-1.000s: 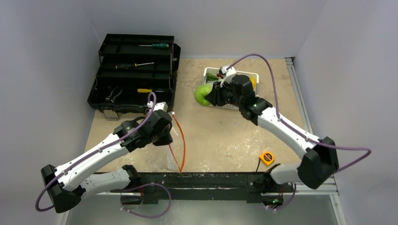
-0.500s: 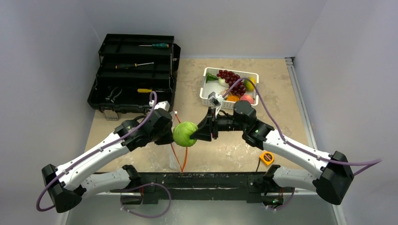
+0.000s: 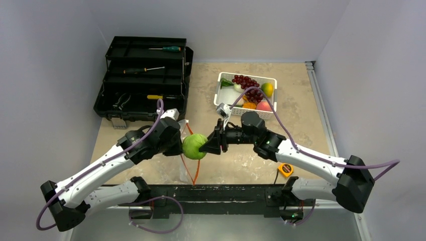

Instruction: Place the food in the zip-top bag and seal the zipper

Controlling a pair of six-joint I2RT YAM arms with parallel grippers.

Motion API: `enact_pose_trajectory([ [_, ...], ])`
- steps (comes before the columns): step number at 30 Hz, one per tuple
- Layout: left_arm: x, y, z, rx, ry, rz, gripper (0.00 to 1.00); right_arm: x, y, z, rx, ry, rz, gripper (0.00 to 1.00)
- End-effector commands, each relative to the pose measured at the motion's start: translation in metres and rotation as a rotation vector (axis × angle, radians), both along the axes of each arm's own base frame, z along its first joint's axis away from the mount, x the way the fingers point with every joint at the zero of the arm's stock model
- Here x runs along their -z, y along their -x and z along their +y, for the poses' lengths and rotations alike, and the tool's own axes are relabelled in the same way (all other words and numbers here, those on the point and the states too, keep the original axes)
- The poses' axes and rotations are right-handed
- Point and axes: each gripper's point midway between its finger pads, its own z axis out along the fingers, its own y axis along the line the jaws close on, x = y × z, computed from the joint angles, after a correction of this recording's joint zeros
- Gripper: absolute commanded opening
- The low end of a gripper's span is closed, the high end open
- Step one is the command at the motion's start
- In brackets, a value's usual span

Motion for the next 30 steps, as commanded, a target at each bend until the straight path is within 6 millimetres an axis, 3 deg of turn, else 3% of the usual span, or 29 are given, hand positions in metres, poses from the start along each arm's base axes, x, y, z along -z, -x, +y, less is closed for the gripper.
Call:
enact_pose_trajectory([
  [1,-0.023,-0.009,-0.017,0.012,0.109,-0.067,0.00,0.023,-0.012,-0.003,0.089,0.126,-0.052,0.00],
  [5,-0.023,-0.008,-0.016,0.011,0.108,-0.069,0.00,0.034,-0.018,-0.008,0.131,0.199,-0.078,0.00],
  [11,-0.023,-0.008,-0.020,0.023,0.120,-0.062,0.00,0.031,-0.020,-0.004,0.159,0.234,-0.125,0.00],
  [23,-0.027,-0.003,-0.031,0.075,0.168,-0.055,0.00,0.024,0.017,0.030,0.106,0.344,-0.398,0.00],
  [27,-0.028,-0.002,-0.030,0.084,0.171,-0.062,0.00,0.034,0.028,0.030,0.090,0.427,-0.551,0.00],
  [30,-0.028,-0.001,-0.029,0.097,0.161,-0.067,0.00,0.048,0.024,0.026,0.093,0.517,-0.619,0.00],
])
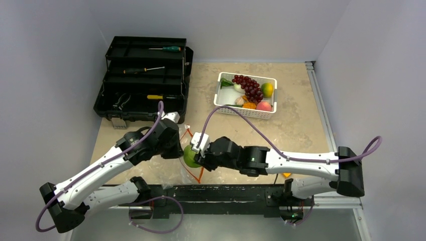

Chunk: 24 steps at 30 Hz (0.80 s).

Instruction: Place the food in the zip-top bag and seal the zipper

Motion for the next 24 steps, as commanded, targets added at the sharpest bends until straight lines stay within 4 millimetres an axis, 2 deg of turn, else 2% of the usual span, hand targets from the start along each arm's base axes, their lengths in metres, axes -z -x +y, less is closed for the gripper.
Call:
enact_pose_trajectory([
  [1,-0.029,-0.013,-0.026,0.041,0.136,-0.092,0.00,-0.008,-0.001,0.010,-0.051,0.072,-0.152,0.00],
  [6,-0.032,-0.012,-0.022,0.050,0.119,-0.100,0.00,0.000,-0.015,0.003,0.015,0.130,-0.198,0.00],
  [12,-0.033,-0.009,-0.026,0.068,0.138,-0.091,0.00,-0.012,-0.027,0.006,0.098,0.059,-0.221,0.00],
  [19,-0.032,-0.006,-0.036,0.102,0.177,-0.072,0.00,-0.030,-0.027,0.023,0.203,-0.098,-0.103,0.00],
  [24,-0.033,-0.002,-0.042,0.124,0.212,-0.068,0.00,-0.044,-0.017,0.036,0.183,-0.258,-0.006,0.12],
])
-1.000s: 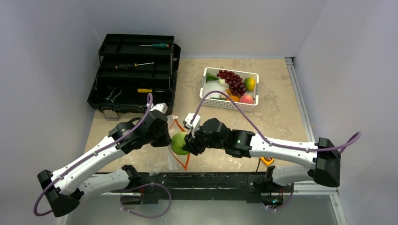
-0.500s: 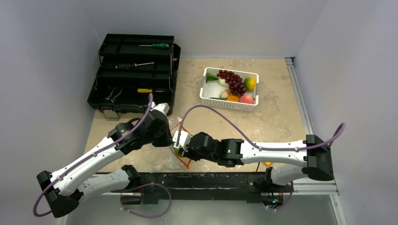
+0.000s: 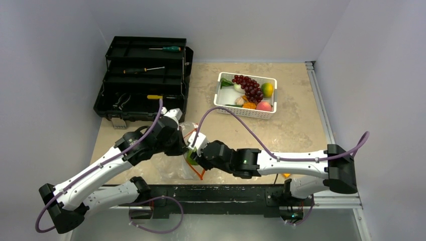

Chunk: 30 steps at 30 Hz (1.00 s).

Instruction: Place the food in the zip-top bag and seal the zipper

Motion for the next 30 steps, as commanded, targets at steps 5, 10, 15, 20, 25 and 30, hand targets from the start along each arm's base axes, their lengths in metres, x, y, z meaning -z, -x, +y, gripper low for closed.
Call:
enact_pose_trajectory([
  [5,-0.022,0.009,-0.024,0.102,0.140,-0.022,0.00,-0.059,0.019,0.041,-0.179,-0.304,-0.037,0.26],
  [10,-0.025,0.013,-0.029,0.146,0.166,-0.021,0.00,-0.032,0.007,0.034,-0.189,-0.089,-0.154,0.24],
  [15,-0.026,0.015,-0.033,0.165,0.186,-0.024,0.00,-0.053,-0.023,0.021,-0.015,-0.149,-0.166,0.32],
  [20,-0.025,0.013,-0.035,0.160,0.191,-0.023,0.00,-0.072,-0.039,0.024,0.062,-0.392,0.039,0.35],
  [25,-0.022,0.013,-0.033,0.145,0.183,-0.018,0.00,-0.083,-0.020,0.039,0.007,-0.540,0.167,0.43],
  [30,-0.026,0.011,-0.024,0.105,0.175,-0.044,0.00,-0.066,-0.011,0.039,-0.050,-0.457,0.180,0.60],
])
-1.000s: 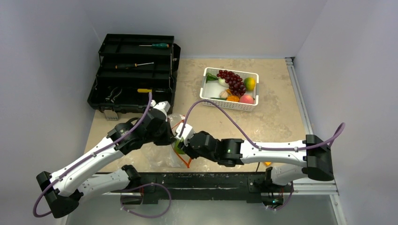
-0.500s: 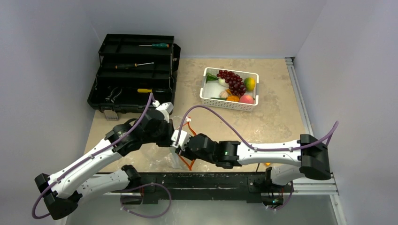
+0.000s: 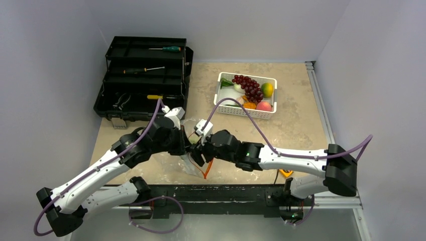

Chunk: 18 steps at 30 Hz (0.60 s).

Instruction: Place the food in the zip-top bag and seal the zipper

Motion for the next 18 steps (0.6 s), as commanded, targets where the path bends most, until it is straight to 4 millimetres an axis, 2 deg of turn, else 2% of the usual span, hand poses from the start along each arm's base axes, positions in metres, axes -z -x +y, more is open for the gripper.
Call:
enact_pose_trajectory([
  [1,-0.005,0.007,0.003,0.002,0.021,-0.003,0.00,-0.054,0.006,0.020,-0.060,-0.188,-0.027,0.66],
  [4,-0.006,0.006,0.011,-0.030,0.013,-0.019,0.00,-0.050,0.018,0.011,-0.137,-0.137,-0.052,0.80],
  [8,-0.004,0.001,0.019,-0.087,-0.002,-0.030,0.00,-0.047,0.022,-0.007,-0.157,-0.073,-0.072,0.86],
  [14,0.000,-0.005,0.027,-0.151,-0.017,-0.036,0.00,-0.071,0.034,-0.021,-0.179,-0.136,-0.072,0.92],
  [16,-0.001,-0.005,0.027,-0.154,-0.014,-0.037,0.00,-0.078,0.030,-0.023,-0.140,-0.158,-0.067,0.93],
  [18,-0.003,-0.005,0.027,-0.156,-0.008,-0.038,0.00,-0.080,0.018,-0.029,-0.049,-0.149,-0.063,0.93],
])
